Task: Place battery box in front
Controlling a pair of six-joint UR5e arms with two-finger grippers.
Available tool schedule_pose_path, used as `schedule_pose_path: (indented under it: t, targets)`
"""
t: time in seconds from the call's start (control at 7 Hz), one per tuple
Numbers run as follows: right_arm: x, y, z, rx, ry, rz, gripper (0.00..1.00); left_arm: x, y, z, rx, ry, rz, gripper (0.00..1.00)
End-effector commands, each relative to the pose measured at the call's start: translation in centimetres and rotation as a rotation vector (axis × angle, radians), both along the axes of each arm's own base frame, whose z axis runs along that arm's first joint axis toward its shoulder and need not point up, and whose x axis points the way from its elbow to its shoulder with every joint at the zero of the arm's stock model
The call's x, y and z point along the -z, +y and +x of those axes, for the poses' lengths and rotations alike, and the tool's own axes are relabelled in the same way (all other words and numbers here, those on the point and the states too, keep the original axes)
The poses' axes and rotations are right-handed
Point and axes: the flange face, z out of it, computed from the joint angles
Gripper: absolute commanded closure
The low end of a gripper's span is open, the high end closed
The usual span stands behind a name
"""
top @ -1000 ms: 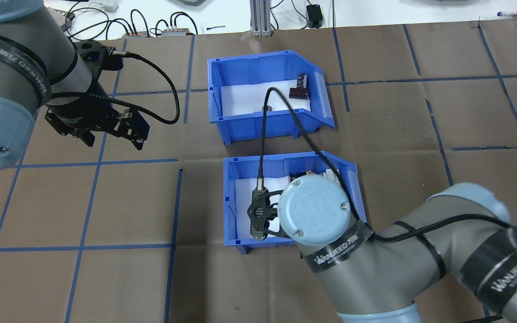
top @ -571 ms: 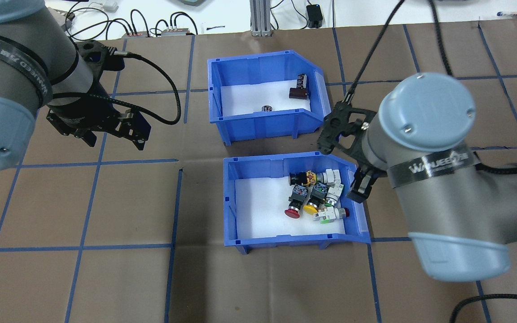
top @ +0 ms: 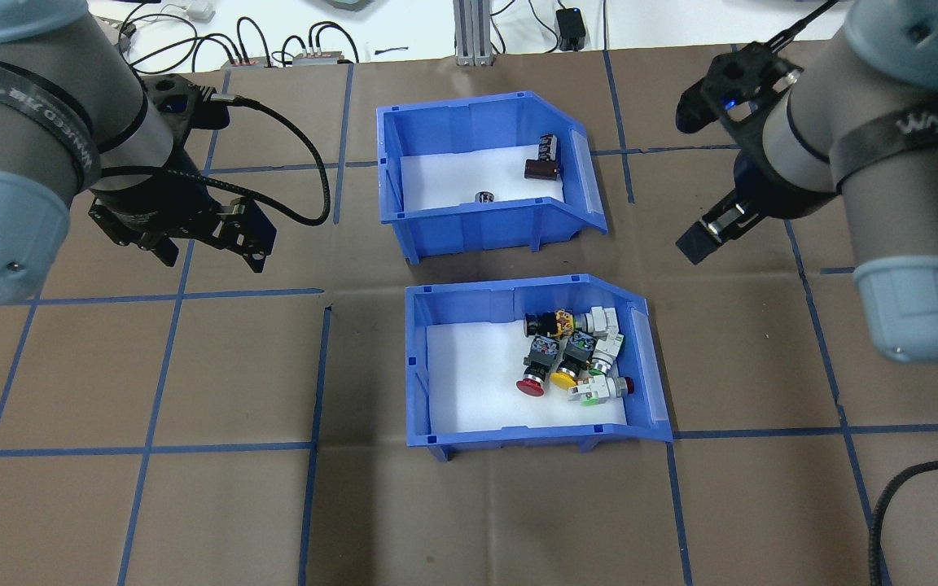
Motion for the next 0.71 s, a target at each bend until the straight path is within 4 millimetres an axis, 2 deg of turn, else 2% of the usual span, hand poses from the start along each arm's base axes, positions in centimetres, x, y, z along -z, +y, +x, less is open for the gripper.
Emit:
schedule_pose_path:
  t: [0.0,0.14,0.29,0.57]
  targets:
    - [-0.7,-4.0,0.0,0.297,-0.087,0.090,0.00,0.2,-0.1,0.0,0.000,0.000,0.005,0.00]
    - [0.3,-5.2,0.0,0.415,-0.090,0.167,0.00,0.2,-0.1,0.0,-0.002,0.000,0.005,0.00]
    - [1.4,-5.4,0.0,0.475,-0.084,0.217,0.00,0.3,-0.1,0.0,-0.002,0.000,0.006,0.00]
    - [2.4,-5.2,-0.1,0.519,-0.072,0.242,0.00,0.1,-0.3,0.0,-0.002,-0.001,0.003,0.00]
